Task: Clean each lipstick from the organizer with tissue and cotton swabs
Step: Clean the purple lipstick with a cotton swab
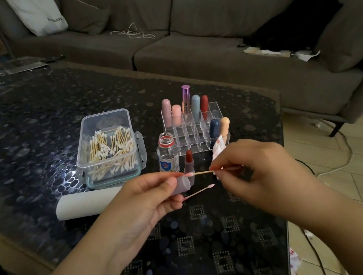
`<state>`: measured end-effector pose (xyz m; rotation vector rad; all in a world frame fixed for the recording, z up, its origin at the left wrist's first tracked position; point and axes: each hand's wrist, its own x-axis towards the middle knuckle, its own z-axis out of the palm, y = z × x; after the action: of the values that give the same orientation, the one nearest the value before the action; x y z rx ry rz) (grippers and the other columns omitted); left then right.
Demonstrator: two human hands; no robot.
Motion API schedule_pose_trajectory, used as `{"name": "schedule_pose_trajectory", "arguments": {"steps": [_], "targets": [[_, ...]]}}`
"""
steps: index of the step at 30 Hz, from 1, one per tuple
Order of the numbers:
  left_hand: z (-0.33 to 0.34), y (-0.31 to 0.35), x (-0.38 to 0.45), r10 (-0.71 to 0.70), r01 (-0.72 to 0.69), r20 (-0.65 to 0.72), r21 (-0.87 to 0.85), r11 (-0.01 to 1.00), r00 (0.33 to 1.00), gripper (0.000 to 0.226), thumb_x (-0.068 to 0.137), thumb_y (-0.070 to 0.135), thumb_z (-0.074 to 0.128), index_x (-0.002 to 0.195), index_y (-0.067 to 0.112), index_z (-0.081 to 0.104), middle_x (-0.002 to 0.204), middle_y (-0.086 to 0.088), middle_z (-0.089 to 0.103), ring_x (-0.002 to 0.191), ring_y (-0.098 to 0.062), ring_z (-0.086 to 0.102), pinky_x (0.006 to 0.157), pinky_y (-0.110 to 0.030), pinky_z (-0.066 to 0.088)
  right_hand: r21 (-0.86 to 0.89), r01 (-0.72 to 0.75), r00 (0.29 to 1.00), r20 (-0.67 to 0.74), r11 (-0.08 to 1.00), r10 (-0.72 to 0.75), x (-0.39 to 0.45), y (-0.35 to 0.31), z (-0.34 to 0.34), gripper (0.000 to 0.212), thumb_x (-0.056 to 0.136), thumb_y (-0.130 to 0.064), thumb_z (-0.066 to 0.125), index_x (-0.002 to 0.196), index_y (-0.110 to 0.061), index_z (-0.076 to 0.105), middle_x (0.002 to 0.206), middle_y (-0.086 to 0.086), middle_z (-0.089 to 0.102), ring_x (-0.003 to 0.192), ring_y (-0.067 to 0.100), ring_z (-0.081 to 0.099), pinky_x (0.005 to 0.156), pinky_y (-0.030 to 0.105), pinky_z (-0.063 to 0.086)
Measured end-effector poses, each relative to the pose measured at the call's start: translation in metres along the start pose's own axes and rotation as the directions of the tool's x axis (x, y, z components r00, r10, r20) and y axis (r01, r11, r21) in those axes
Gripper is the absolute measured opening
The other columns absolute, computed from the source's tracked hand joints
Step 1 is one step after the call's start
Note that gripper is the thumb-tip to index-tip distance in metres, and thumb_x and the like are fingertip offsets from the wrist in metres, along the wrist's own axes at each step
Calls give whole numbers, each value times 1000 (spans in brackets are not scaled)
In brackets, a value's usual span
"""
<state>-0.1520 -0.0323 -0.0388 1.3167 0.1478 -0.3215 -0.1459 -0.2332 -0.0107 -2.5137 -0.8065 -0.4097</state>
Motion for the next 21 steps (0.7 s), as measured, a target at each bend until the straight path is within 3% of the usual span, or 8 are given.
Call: {"name": "schedule_pose_trajectory", "arguments": {"steps": [5,11,14,18,21], "targets": [[0,2,-1,5,-5,4,6,1000,1000,18,86,3,56,92,6,72,87,-9,74,70,-14,63,60,-18,54,-2,24,1000,-17,1000,-24,-1,0,-1,25,82,-32,50,86,-20,71,77,-12,64,75,5,57,72,19,48],[0,3,-3,48,-49,31,43,998,998,21,85,-5,55,95,7,70,88,-9,74,77,-14,67,70,-17,56,-86,79,997,27,993,-77,0,-4,4,11,78,-19,61,82,-19,71,72,-9,63,67,6,58,60,26,53],[0,5,-5,78,-81,52,52,995,996,25,84,-12,54,97,5,68,85,-9,74,81,-13,70,77,-18,55,-10,101,993,53,995,-101,0,-7,2,15,82,-23,56,84,-19,70,73,-9,63,68,5,57,62,24,50],[1,7,-5,99,-101,43,51,994,994,27,82,-14,55,96,5,67,87,-8,75,85,-14,71,82,-20,54,-68,75,997,27,995,-73,1,-5,0,23,83,-28,48,83,-19,70,72,-8,63,67,7,58,59,29,53],[2,7,-5,108,-110,34,50,993,994,29,81,-15,56,97,7,67,88,-8,75,85,-13,71,82,-20,54,-8,83,995,63,996,-83,-1,-6,1,20,81,-28,51,81,-20,69,69,-9,61,65,7,56,58,22,48]]}}
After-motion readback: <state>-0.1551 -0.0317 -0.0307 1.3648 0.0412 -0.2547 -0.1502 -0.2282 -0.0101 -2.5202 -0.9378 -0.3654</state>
